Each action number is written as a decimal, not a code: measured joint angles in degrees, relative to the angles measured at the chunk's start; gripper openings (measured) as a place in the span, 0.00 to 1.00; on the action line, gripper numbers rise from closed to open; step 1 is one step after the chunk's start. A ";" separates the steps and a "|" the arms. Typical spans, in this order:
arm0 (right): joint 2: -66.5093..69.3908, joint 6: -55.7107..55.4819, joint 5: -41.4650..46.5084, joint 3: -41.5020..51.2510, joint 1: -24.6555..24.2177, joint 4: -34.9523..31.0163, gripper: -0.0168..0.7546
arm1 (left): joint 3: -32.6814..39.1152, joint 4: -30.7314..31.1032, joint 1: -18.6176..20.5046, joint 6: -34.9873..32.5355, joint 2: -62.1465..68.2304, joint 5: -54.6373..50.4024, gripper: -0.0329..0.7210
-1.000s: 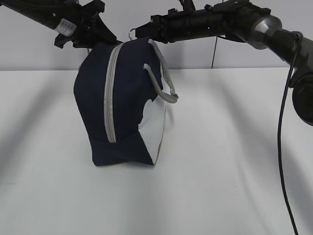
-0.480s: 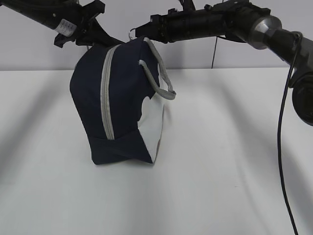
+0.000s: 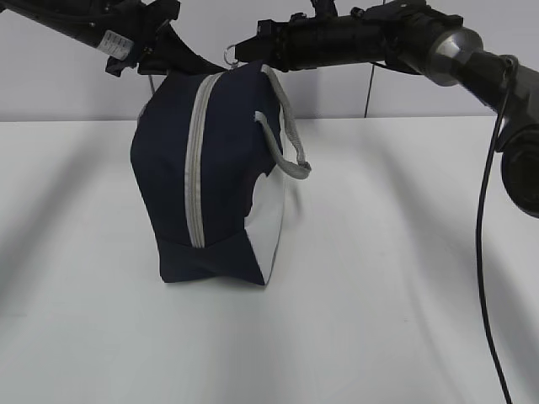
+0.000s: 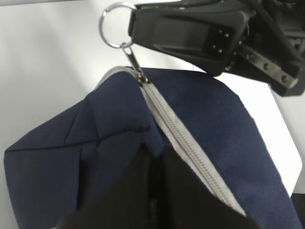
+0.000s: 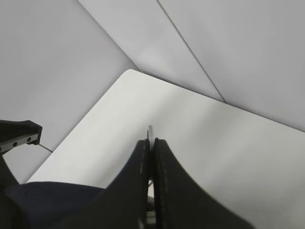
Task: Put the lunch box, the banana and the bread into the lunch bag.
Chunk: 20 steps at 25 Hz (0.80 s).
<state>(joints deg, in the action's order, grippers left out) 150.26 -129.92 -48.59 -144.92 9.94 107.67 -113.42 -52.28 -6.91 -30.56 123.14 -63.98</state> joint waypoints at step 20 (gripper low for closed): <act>3.41 -3.38 2.88 -0.25 -0.67 -1.07 0.00 | -0.11 0.50 -0.01 -5.57 -2.24 -2.80 0.06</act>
<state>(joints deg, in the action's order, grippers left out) 153.67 -133.30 -45.71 -145.17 9.26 106.60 -113.53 -51.77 -6.92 -36.12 120.90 -66.77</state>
